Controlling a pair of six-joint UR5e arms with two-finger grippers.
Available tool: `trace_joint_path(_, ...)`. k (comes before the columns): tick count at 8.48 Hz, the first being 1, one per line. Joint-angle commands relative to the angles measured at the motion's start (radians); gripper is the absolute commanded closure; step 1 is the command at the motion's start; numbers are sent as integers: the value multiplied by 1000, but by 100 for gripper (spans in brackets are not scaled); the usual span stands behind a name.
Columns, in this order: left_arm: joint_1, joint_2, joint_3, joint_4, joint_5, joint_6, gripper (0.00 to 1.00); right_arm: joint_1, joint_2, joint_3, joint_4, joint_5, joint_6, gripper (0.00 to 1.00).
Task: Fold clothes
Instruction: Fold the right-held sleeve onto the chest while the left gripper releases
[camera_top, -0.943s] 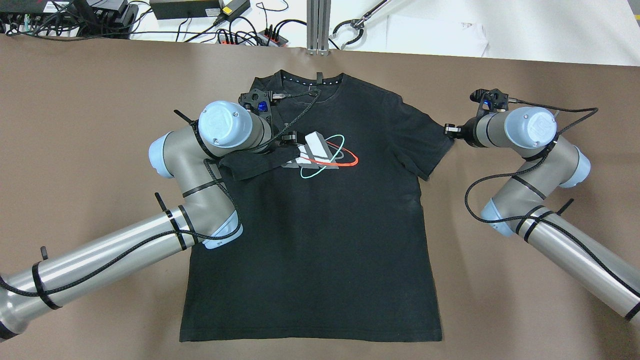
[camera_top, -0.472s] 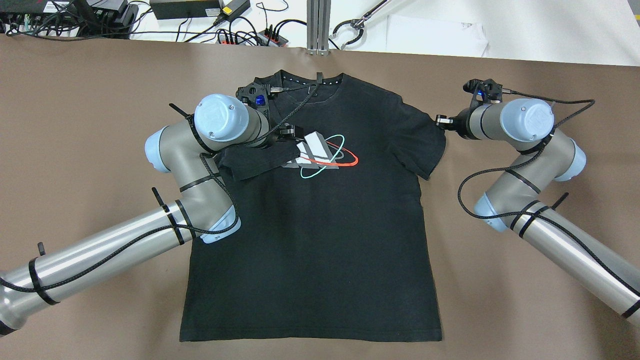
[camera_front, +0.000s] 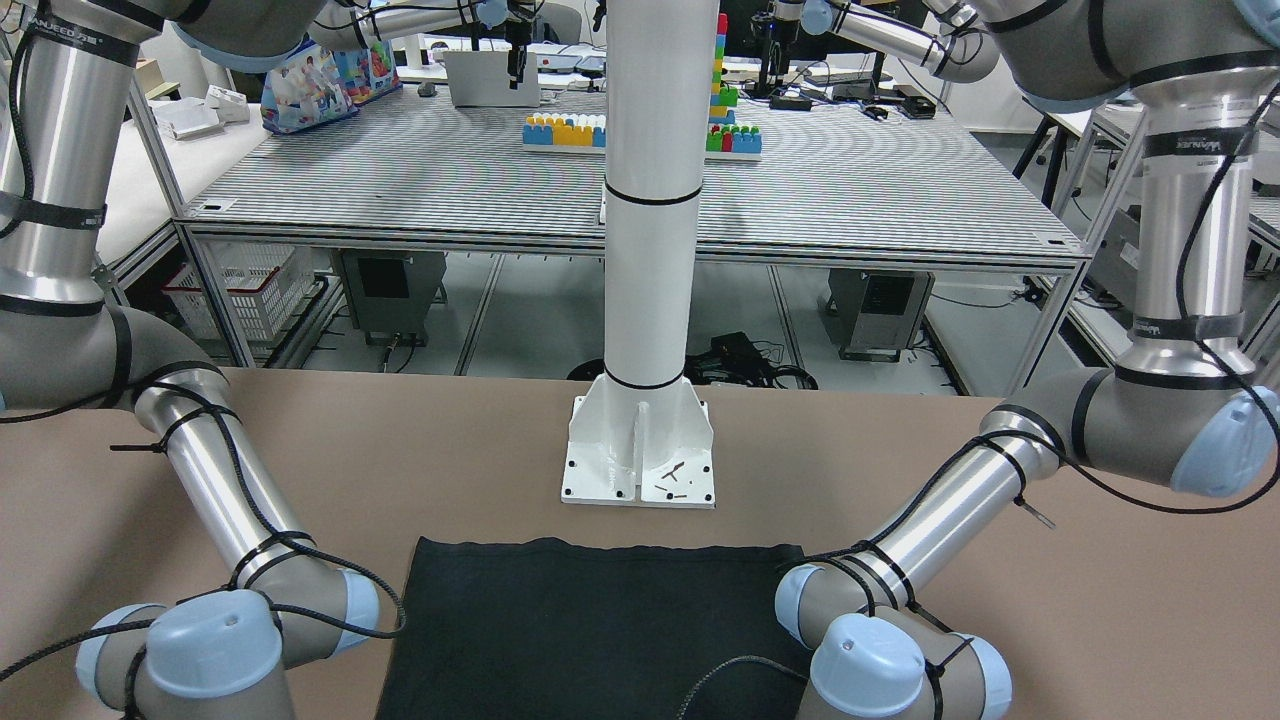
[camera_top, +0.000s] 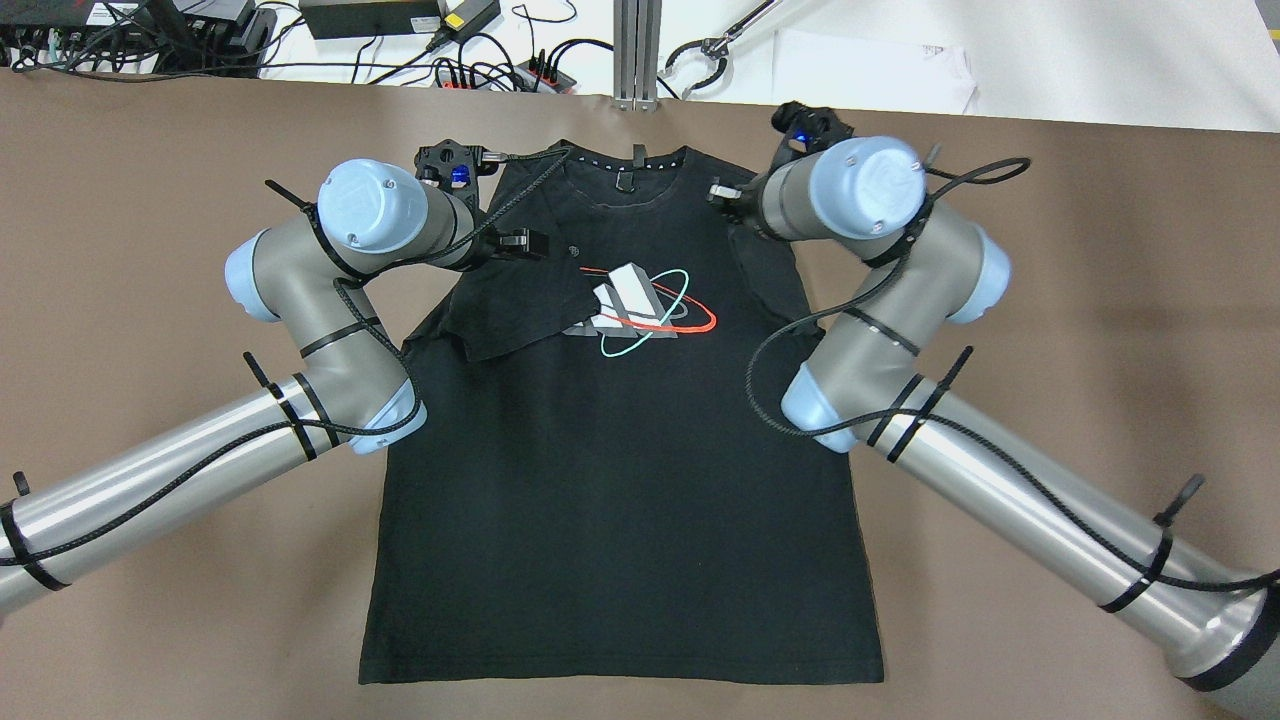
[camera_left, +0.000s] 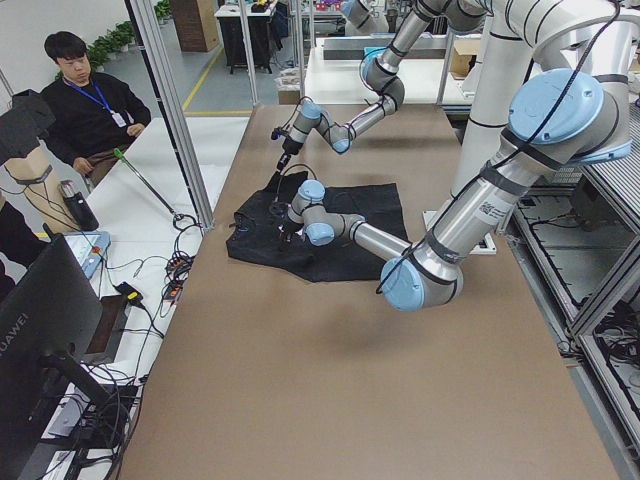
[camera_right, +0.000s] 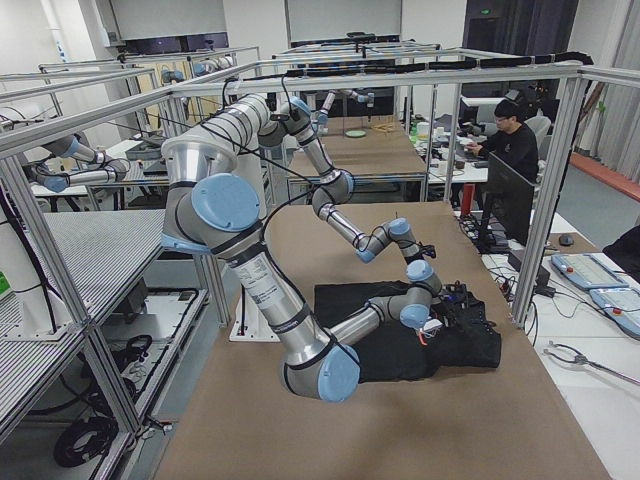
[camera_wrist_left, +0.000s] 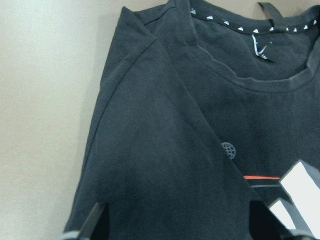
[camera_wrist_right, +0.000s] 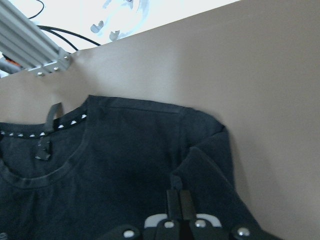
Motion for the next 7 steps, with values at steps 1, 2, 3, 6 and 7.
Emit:
trace_joint_path(1,-8,8,2,-5,-1,8,0,-150,51,-6,-48,-207,42,100)
trace_joint_path(2,-8,6,2,-5,-1,15,0,-164,51,-16,-47,-209,37,100)
trace_joint_path(3,-9,6,3,-5,-1,17,0,-168,53,-42,-47,-212,28,49)
trace_joint_path(6,-34,6,0,-5,-38,21,0,-164,53,-62,-45,-225,-41,6)
trace_joint_path(7,-46,5,-1,-8,-64,21,0,-159,53,-60,-47,-225,-47,6)
